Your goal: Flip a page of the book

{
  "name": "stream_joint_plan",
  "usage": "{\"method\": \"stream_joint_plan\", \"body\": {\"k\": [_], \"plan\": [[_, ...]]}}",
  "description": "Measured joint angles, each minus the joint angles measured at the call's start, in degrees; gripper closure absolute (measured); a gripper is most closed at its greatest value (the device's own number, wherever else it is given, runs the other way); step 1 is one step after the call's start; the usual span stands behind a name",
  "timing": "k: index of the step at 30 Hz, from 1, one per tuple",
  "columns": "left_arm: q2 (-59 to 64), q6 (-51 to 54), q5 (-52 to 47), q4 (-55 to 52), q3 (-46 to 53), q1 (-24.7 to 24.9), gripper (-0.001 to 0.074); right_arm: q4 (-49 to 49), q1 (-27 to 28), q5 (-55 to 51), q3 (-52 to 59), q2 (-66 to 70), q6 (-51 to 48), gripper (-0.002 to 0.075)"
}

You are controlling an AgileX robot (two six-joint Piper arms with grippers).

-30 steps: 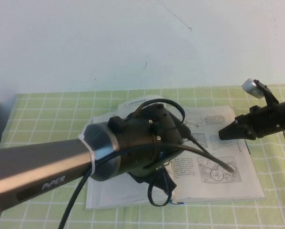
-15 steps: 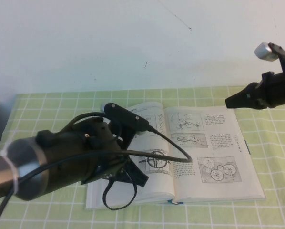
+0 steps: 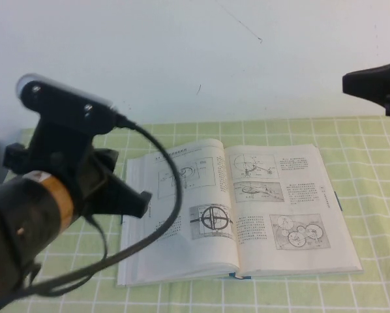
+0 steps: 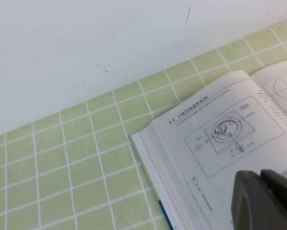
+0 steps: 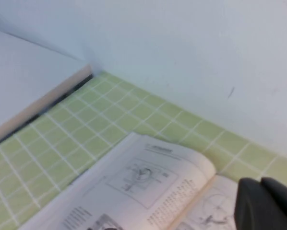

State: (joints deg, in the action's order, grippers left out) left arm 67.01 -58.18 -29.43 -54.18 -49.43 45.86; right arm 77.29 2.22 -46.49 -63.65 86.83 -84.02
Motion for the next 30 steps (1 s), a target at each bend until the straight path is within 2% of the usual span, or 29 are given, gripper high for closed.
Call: {"method": "stream_joint_plan", "body": {"k": [9,16,24,30], "plan": [[-21.89,-6.48,8.28,-1.02,19.39,-0.11,0.0738,7.88,0.00,11.40,18.91,-21.49,-14.27,0.0728],[-33.19,-7.67,9.53,-1.24,28.78,-0.11,0.0738,13.68,0.00,12.10,28.65,-32.26,-21.93,0.0728],[-38.78,-7.89,11.39,-2.19,31.96,-0.11,0.0738,12.37,0.00,10.71,35.54,-42.73,-23.16,0.0728],[-38.82,-8.11,11.04,-2.19,33.40,-0.11,0.0738,4.46,0.00,10.33,37.93,-45.75,-23.16,0.0728]]}}
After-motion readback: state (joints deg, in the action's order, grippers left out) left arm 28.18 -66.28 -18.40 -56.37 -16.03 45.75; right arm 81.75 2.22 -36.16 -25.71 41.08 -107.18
